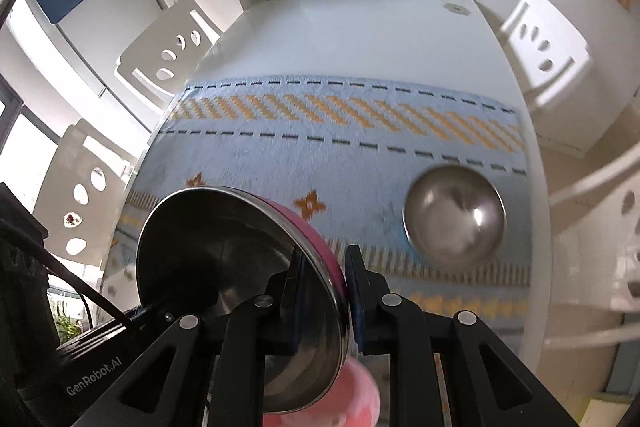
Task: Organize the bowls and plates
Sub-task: 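Carry the steel bowl over the pink bowl and lower it inside, then open the left gripper to release the steel bowl in the pink bowl, then reach the left gripper toward the blue-bottomed steel bowl, then close the left gripper on the rim of the blue-bottomed steel bowl, then carry the blue-bottomed bowl over the nested bowls and lower it in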
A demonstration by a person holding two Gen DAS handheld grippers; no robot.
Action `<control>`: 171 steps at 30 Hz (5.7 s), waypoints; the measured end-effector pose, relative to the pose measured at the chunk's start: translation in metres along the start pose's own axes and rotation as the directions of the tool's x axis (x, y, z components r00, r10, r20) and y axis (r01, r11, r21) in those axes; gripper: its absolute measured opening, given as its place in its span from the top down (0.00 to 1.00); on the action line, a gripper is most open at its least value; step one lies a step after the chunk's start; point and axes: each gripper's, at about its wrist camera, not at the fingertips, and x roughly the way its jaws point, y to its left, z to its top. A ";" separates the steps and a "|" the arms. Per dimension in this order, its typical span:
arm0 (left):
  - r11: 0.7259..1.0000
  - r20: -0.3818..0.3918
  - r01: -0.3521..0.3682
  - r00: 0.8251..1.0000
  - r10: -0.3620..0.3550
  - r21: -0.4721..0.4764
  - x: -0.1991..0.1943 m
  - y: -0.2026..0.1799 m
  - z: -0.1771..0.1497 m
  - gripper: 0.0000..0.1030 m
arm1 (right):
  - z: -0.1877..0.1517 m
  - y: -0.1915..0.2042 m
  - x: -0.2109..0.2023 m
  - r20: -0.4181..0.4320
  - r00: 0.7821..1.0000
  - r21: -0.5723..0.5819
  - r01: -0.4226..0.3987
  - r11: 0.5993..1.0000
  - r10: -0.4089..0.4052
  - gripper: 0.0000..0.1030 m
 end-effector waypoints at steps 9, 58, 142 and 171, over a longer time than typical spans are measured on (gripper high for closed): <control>0.997 -0.023 -0.036 0.999 0.037 0.061 -0.009 -0.004 -0.046 0.81 | -0.060 -0.018 -0.005 -0.101 0.994 0.071 -0.025 0.997 0.032 0.80; 0.944 -0.049 -0.141 0.985 0.163 0.298 0.007 0.002 -0.088 0.73 | -0.117 -0.080 0.002 -0.125 0.990 0.184 -0.037 0.982 0.060 0.53; 0.937 -0.267 0.056 0.963 0.041 0.344 0.182 -0.102 0.046 0.81 | -0.004 -0.198 0.106 0.081 0.994 0.381 -0.094 0.920 0.068 0.71; 0.967 0.049 0.018 0.998 -0.032 0.255 -0.032 -0.054 -0.044 0.80 | -0.073 -0.052 -0.046 0.141 0.969 0.119 -0.220 0.968 0.203 0.70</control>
